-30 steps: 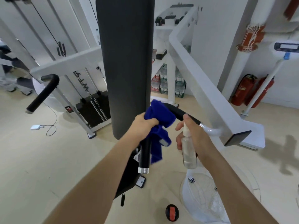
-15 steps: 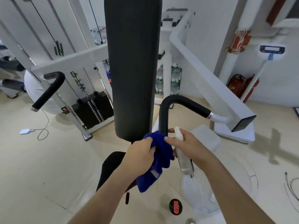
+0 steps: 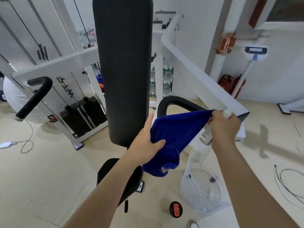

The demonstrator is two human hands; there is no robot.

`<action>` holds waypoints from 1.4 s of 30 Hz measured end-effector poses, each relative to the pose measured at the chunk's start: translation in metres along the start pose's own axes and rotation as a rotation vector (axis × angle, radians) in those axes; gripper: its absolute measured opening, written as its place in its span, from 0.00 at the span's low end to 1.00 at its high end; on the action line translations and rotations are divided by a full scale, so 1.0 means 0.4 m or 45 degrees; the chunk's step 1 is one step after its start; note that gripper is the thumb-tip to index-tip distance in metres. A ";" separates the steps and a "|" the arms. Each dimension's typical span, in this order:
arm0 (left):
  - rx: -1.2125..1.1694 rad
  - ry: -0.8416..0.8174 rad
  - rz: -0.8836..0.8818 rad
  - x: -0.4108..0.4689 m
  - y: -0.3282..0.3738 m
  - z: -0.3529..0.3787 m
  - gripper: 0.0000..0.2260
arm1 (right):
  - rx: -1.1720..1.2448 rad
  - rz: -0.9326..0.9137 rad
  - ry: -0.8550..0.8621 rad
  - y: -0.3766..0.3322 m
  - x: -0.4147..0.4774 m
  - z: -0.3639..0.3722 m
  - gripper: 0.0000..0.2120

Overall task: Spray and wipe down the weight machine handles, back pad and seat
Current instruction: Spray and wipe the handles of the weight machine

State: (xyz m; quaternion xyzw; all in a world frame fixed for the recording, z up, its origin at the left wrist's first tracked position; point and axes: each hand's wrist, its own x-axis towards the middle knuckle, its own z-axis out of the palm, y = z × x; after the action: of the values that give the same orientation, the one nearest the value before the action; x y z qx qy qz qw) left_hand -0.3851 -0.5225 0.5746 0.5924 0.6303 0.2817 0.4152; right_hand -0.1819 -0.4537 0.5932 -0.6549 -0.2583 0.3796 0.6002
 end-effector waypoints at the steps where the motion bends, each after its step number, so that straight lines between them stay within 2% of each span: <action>1: 0.014 -0.066 -0.033 0.005 0.004 0.002 0.41 | 0.017 -0.038 0.014 -0.013 0.015 0.005 0.06; 3: 0.048 -0.105 -0.107 0.017 0.011 0.003 0.38 | -0.003 -0.151 0.024 -0.042 0.038 0.019 0.05; 4: 0.144 -0.060 -0.125 0.023 0.012 -0.001 0.34 | -0.020 -0.211 0.025 -0.054 0.047 0.025 0.05; 7: 0.441 0.133 -0.086 0.019 0.019 -0.034 0.13 | -0.043 -0.344 0.033 -0.077 0.055 0.036 0.02; 10: 0.270 0.381 0.057 0.017 0.044 -0.106 0.05 | -0.073 -0.442 0.058 -0.068 0.052 0.035 0.02; 11: 0.181 0.464 0.105 0.026 0.049 -0.129 0.06 | -0.117 -0.455 0.048 -0.058 0.044 0.035 0.01; 13: 0.028 0.563 0.160 0.046 0.042 -0.142 0.19 | -0.225 -0.463 -0.050 -0.026 0.020 0.034 0.04; 15: -0.022 0.642 0.098 0.053 0.022 -0.103 0.31 | -0.208 -0.406 -0.213 0.013 -0.008 0.029 0.05; 16: -0.012 0.663 0.063 0.049 0.009 -0.068 0.32 | -0.190 -0.347 -0.303 0.035 -0.026 0.029 0.04; 18: -0.134 0.583 -0.027 0.046 -0.005 0.019 0.27 | -0.244 -0.207 -0.511 0.077 -0.061 0.043 0.06; 20: -0.403 0.425 -0.076 0.051 -0.001 0.096 0.17 | -0.329 -0.123 -0.701 0.117 -0.095 0.072 0.04; 22: -0.463 0.412 -0.027 0.054 -0.001 0.146 0.07 | -0.359 -0.091 -0.796 0.146 -0.121 0.092 0.05; 24: -0.445 0.458 -0.002 0.048 -0.023 0.170 0.09 | -0.360 -0.076 -0.808 0.158 -0.137 0.086 0.05; 27: -0.329 0.420 -0.048 0.011 -0.068 0.193 0.14 | -0.380 -0.115 -0.869 0.177 -0.148 0.053 0.05; 30: -0.303 0.420 -0.087 0.027 -0.063 0.189 0.19 | -0.389 -0.197 -0.807 0.175 -0.153 0.064 0.06; 35: 0.027 0.539 0.103 0.162 0.009 0.111 0.21 | -0.543 -0.470 -0.630 0.103 -0.095 0.174 0.08; 42: 0.551 0.438 0.428 0.316 0.071 0.018 0.16 | -0.695 -0.460 -0.530 0.026 0.007 0.206 0.12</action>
State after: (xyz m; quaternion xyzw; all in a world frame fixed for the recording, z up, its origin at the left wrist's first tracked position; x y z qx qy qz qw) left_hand -0.3584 -0.3956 0.5710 0.7065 0.6299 0.3016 0.1146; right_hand -0.2478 -0.4044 0.5831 -0.6435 -0.5774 0.3098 0.3956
